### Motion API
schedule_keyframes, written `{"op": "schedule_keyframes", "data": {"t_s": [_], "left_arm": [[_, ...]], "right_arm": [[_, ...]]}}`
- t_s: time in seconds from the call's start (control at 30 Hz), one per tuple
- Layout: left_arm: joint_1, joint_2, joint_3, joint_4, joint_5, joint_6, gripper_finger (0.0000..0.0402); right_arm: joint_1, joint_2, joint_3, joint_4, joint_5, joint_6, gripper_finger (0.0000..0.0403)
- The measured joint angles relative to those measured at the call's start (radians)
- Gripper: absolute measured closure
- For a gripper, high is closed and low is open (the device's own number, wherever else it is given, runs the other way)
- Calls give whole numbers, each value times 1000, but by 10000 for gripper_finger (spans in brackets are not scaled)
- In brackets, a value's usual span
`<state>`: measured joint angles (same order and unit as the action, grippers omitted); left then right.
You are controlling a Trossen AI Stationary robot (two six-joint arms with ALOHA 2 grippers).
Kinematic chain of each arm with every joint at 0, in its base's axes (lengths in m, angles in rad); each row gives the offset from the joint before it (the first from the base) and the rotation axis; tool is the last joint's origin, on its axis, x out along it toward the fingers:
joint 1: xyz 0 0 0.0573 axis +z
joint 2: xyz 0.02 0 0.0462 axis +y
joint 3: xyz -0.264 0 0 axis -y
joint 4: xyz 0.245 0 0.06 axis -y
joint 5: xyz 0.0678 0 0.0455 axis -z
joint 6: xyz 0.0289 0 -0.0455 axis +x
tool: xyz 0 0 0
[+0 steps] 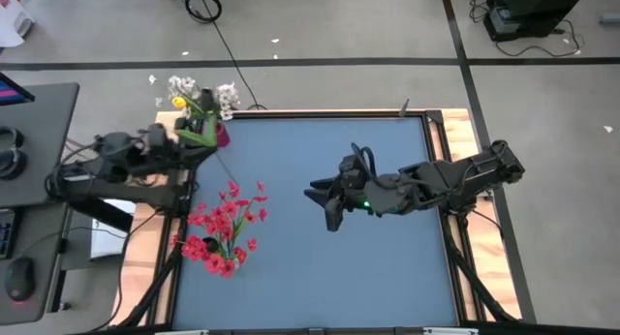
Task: Sort flowers into vase by color
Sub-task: Put the black flower into the transparent vase
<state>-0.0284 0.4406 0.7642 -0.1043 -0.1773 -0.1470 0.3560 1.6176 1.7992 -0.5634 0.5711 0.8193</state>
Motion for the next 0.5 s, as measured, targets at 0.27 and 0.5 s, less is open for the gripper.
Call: {"op": "schedule_keyframes", "data": {"t_s": [0.27,0.5], "left_arm": [[-1,-236,-161,-35,26,-175,394],[-9,-298,-266,-72,29,-337,394]], "right_arm": [[17,1,-23,-57,22,97,253],[17,1,-82,-58,4,194,253]]}}
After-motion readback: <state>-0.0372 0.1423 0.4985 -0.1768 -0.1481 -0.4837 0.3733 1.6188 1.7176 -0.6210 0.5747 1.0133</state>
